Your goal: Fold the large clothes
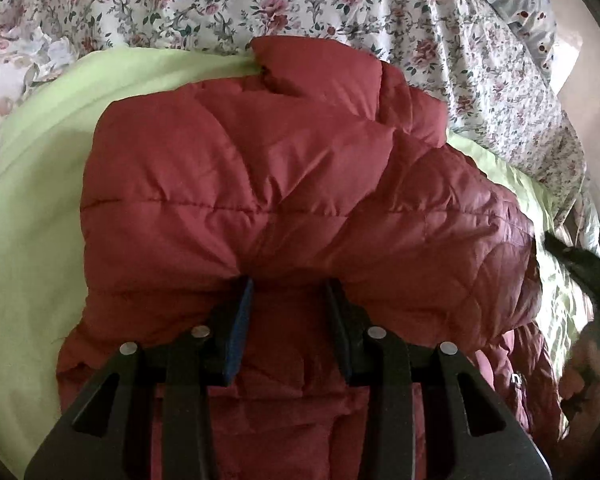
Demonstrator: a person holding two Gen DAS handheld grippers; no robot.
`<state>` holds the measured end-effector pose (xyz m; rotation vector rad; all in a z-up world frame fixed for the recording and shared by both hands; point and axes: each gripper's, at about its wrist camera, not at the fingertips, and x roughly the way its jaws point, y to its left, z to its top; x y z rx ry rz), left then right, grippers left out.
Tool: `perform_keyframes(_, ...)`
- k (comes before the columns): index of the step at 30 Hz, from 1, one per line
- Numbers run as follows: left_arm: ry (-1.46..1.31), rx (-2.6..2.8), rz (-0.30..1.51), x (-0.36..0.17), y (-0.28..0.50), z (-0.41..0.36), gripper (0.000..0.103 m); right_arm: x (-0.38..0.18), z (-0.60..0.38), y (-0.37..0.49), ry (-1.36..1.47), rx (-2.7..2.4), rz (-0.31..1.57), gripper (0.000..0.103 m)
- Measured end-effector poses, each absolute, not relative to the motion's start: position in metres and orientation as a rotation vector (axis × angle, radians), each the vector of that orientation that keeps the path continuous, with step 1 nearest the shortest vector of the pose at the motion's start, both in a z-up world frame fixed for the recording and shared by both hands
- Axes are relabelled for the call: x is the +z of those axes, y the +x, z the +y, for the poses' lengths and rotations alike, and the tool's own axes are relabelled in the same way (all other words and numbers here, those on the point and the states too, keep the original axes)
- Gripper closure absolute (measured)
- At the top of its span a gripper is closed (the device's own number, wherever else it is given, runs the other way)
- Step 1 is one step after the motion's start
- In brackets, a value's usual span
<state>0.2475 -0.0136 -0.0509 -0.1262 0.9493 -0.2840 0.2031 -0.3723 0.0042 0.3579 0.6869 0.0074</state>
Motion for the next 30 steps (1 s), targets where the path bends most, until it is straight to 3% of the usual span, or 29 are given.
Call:
perform_keyframes(3, -0.111, -0.268, 0.946, -0.05, 0.246, -0.017, 0.068, 0.023, -0.352, 0.19, 0.308, 0.047, 0.622, 0.064)
perform_keyframes(5, -0.101, -0.258, 0.944, -0.049, 0.247, -0.019, 0.068, 0.022, -0.329, 0.194, 0.255, 0.115, 0.653, 0.06)
perform_keyframes(15, -0.1, -0.288, 0.936, -0.041, 0.239, -0.013, 0.068, -0.052, -0.31, 0.238, 0.138, 0.058, 0.862, 0.066)
perform_keyframes(20, -0.161, -0.277, 0.88, -0.026, 0.23, 0.008, 0.068, -0.055, -0.323, 0.24, 0.157, 0.058, 0.871, 0.066)
perform_keyframes(30, -0.156, -0.27, 0.956, -0.058, 0.246, 0.008, 0.069, -0.059, -0.324, 0.242, 0.169, 0.062, 0.869, 0.066)
